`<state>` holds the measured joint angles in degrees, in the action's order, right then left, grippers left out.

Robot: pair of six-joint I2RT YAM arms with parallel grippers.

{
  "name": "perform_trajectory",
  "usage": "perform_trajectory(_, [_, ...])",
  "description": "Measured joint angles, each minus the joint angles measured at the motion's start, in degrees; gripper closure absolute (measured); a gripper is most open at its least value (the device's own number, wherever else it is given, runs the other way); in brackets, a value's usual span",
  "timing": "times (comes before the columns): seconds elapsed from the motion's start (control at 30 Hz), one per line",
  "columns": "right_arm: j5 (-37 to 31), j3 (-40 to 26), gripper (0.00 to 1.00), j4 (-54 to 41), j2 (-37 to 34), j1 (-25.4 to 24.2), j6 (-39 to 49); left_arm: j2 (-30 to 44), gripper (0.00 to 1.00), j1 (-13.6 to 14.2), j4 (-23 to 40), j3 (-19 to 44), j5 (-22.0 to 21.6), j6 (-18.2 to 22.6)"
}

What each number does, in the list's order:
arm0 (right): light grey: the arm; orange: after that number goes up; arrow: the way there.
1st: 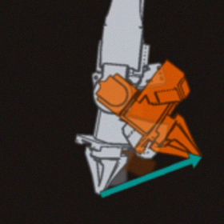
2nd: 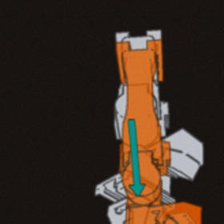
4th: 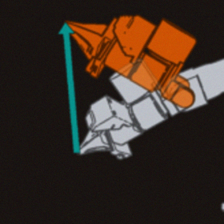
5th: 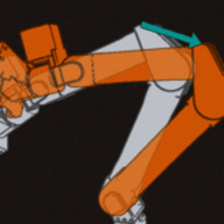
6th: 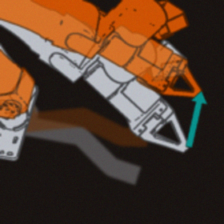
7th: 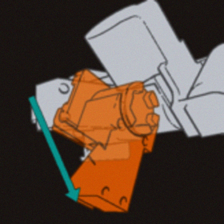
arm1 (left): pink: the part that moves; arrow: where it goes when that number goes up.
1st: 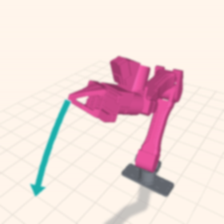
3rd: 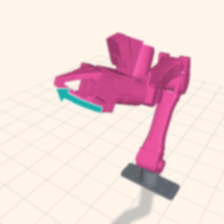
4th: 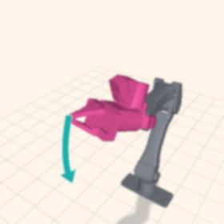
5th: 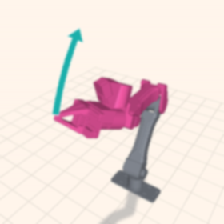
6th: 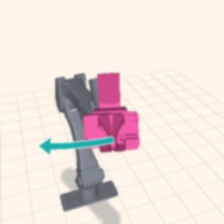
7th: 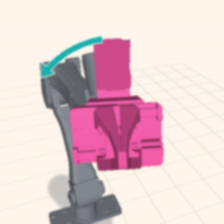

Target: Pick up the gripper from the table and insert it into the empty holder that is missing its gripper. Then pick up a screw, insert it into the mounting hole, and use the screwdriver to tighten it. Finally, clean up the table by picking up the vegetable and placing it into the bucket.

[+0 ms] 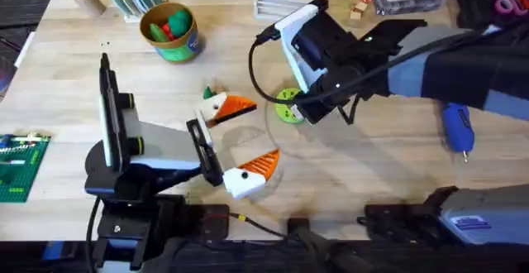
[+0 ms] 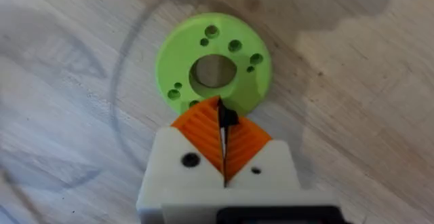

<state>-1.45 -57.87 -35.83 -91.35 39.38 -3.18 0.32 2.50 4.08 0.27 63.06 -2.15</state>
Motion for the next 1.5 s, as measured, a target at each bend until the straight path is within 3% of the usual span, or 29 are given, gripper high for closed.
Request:
perform_trajectory(0.43, [-0.4, -1.6, 0.994, -1.6, 0.0, 0.0, 0.0, 0.0, 0.008, 0.0, 0.0, 0.0, 0.0, 0.0])
perform_trajectory(0.93, [-6.0, -5.0, 0.994, -4.7, 0.0, 0.0, 0.0, 0.0, 0.007, 0.0, 0.0, 0.0, 0.0, 0.0])
perform_trajectory(1.2, [-12.8, -5.0, 0.995, -3.9, 0.0, 0.0, 0.0, 0.0, 0.008, 0.0, 0.0, 0.0, 0.0, 0.0])
perform_trajectory(1.5, [-11.6, -5.0, 0.995, -2.8, 0.0, 0.0, 0.0, 0.0, 0.008, 0.0, 0.0, 0.0, 0.0, 0.0])
